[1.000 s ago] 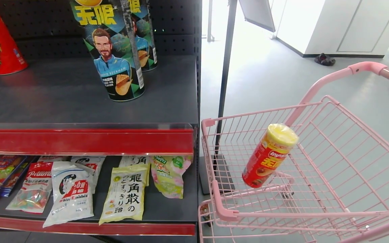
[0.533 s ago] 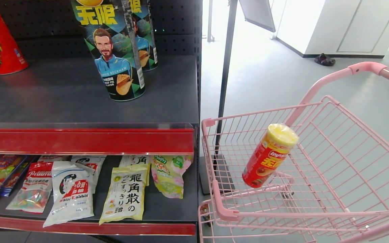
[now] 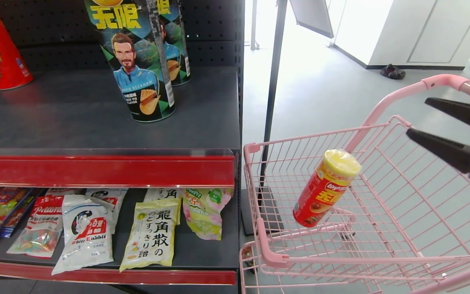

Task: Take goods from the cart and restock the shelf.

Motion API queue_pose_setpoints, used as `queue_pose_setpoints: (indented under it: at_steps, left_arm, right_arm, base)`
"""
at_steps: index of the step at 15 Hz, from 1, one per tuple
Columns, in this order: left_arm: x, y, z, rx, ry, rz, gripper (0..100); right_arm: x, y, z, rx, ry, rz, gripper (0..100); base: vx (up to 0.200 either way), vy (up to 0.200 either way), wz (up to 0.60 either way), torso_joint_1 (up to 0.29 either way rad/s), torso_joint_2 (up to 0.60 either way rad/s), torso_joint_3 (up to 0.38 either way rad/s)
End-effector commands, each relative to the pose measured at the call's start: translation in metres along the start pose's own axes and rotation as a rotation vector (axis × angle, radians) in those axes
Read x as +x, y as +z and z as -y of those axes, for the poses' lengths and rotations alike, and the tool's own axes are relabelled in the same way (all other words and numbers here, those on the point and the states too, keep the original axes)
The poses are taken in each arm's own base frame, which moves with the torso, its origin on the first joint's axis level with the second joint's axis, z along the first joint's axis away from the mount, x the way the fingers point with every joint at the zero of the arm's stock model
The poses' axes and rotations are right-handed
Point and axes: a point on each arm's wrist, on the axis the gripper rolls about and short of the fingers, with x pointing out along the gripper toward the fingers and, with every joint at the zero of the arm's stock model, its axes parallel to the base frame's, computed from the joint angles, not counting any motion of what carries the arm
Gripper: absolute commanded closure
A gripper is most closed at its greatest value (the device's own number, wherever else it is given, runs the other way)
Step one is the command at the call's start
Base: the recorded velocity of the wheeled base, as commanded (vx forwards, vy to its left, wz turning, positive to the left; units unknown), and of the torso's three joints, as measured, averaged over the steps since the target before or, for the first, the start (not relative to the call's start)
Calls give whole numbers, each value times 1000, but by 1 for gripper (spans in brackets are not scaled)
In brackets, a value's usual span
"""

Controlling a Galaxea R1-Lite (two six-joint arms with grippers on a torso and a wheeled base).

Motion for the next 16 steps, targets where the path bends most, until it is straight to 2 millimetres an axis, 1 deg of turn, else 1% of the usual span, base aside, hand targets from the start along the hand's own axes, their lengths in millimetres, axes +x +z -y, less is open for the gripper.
queue_pose_setpoints:
  at_steps: [1,2,4,7,9,14,16]
  left_arm:
    - [0,0,0,0,1,-2,0]
    - [0,0,0,-1,1,-2,0]
    - [0,0,0,-1,1,-2,0]
    - [0,0,0,0,1,-2,0]
    - [0,0,0,0,1,-2,0]
    - [0,0,0,0,1,-2,0]
    - [0,0,0,0,1,-2,0]
  right_arm:
    - [19,-75,23,84,134,-92,0]
    - [25,-90,29,76,206,-74,0]
    - [32,-106,32,62,312,-60,0]
    - [36,-118,31,88,415,-59,0]
    - [38,-129,32,97,439,-66,0]
    - [40,-134,34,96,454,-66,0]
    - [45,-126,41,55,451,-43,0]
  base:
    - [0,0,0,0,0,0]
    - [0,0,0,0,0,0]
    - [0,0,0,0,0,0]
    - [0,0,0,0,0,0]
    - [0,0,0,0,0,0]
    - [0,0,0,0,0,0]
    - [0,0,0,0,0,0]
